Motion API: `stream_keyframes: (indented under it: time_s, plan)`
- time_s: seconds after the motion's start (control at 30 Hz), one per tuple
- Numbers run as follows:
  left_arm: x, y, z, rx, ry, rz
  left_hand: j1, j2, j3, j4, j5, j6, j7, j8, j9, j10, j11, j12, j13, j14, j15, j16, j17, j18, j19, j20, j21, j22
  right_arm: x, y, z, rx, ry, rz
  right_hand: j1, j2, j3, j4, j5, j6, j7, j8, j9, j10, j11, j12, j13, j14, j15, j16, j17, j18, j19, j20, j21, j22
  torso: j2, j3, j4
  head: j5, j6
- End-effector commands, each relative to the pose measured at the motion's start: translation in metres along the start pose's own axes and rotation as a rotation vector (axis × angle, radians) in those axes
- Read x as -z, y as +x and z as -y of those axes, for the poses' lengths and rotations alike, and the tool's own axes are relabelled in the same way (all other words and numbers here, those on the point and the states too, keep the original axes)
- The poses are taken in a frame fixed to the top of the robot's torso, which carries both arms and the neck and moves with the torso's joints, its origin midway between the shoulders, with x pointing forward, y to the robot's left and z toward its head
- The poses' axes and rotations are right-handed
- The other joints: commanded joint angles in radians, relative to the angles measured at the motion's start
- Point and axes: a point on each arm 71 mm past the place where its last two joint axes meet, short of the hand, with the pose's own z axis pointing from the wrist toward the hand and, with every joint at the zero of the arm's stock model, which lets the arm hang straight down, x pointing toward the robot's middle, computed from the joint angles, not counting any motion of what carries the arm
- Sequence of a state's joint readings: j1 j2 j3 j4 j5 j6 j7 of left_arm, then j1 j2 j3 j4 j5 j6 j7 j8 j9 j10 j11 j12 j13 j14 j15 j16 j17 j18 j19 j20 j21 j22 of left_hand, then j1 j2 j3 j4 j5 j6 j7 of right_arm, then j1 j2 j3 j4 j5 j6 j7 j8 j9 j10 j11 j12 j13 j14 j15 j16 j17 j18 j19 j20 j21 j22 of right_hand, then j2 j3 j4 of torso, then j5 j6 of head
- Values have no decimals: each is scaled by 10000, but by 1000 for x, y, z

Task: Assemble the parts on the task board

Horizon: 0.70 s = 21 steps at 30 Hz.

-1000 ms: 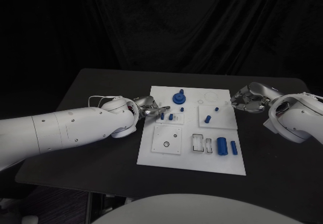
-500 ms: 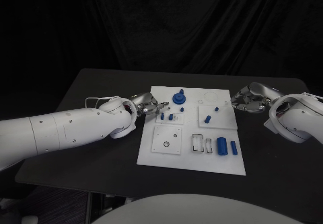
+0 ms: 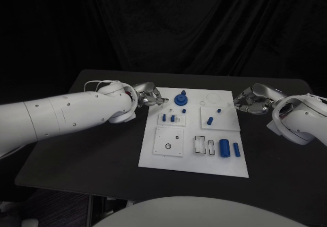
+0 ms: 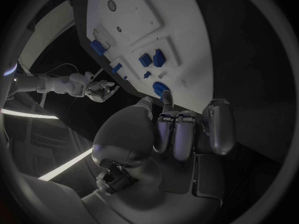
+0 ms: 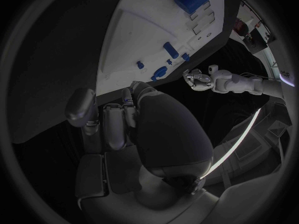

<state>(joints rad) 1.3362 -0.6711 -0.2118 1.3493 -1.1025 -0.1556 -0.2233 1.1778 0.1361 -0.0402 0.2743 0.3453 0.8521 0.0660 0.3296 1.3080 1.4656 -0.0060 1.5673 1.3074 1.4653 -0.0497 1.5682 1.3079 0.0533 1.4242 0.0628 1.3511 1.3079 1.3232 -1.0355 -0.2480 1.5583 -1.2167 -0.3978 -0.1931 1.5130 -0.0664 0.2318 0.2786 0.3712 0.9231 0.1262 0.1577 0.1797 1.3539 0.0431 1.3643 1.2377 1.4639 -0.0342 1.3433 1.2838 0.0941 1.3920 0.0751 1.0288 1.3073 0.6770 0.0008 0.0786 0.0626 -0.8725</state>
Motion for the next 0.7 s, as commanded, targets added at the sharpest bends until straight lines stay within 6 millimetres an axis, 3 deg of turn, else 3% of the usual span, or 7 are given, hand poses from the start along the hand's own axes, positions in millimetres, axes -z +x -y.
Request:
stream_keyframes:
  time_s: [0.03, 0.17, 0.33, 0.37, 0.53, 0.7]
  plan:
    - [-4, -3, 1, 1271, -542, -3053, 675, -148, 199, -96, 361, -43, 13, -328, -48, 1052, 85, 35, 2634, 1055, 64, 26, 2629, -9, 28, 54, 90, 1937, 0, 0, 0, -10, 134, 40, -115, 5, 57, 3, 52, -31, 43, -31, -9, -38, 10, -54, -81, 138, 64, -63, -19, 124, -52, 31, -36, 1144, -9, 5, 5, -14, -2]
    - [-9, -16, 3, 1370, -1087, -3817, 1043, -262, 313, -167, 396, 75, 33, -619, -337, 1052, 102, 35, 2634, 1055, 86, 26, 2629, -33, 88, 75, 200, 1970, 0, 0, 0, -22, 121, 79, -115, 5, 57, 3, 52, -31, 43, -31, -9, -38, 10, -54, -81, 138, 64, -63, -19, 124, -52, 31, -36, 1144, -19, 31, -32, 2, -2]
    - [-16, -24, 8, 970, -2150, -4779, 1083, -254, 328, 8, -45, 247, 69, -925, -657, 1052, 134, 35, 2634, 1055, 117, 26, 2629, -40, 106, 105, 248, 1979, 0, 0, -3, -44, 55, 133, -117, -1, 58, 3, 51, -27, 42, -30, -8, -35, 10, -51, -77, 140, 64, -57, -11, 122, -47, 31, -24, 1148, 1, 40, -22, -18, -2]
    - [-17, -24, 9, 860, -2315, -4901, 1107, -245, 356, 33, -313, 293, 82, -1046, -793, 1052, 146, 35, 2634, 1055, 125, 26, 2629, -43, 116, 115, 268, 1983, 0, 0, -3, -48, 40, 139, -117, -1, 58, 3, 51, -27, 42, -30, -8, -35, 10, -51, -77, 140, 64, -57, -11, 122, -47, 31, -24, 1148, 2, 31, -13, -23, -2]
    - [-23, -24, 17, 20, -2854, -5081, 1084, -239, 403, 70, -861, 468, 91, -1215, -1008, 1052, 156, 35, 2634, 1055, 136, 26, 2629, -49, 145, 128, 311, 1991, 0, 0, -5, -63, -14, 153, -117, -1, 58, 3, 51, -27, 42, -30, -8, -35, 10, -51, -77, 140, 64, -57, -11, 122, -47, 31, -24, 1148, 10, 67, -45, 0, -2]
    - [-28, -23, 26, -556, -3029, -4881, 795, -225, 327, 127, -1351, 724, 74, -1269, -1112, 1052, 142, 35, 2634, 1055, 119, 26, 2629, -92, 293, 122, 509, 2050, 0, 1, -6, -68, -60, 147, -117, -1, 58, 3, 51, -27, 42, -30, -8, -35, 10, -51, -77, 140, 64, -57, -11, 122, -47, 31, -24, 1148, 21, 39, -14, 1, -2]
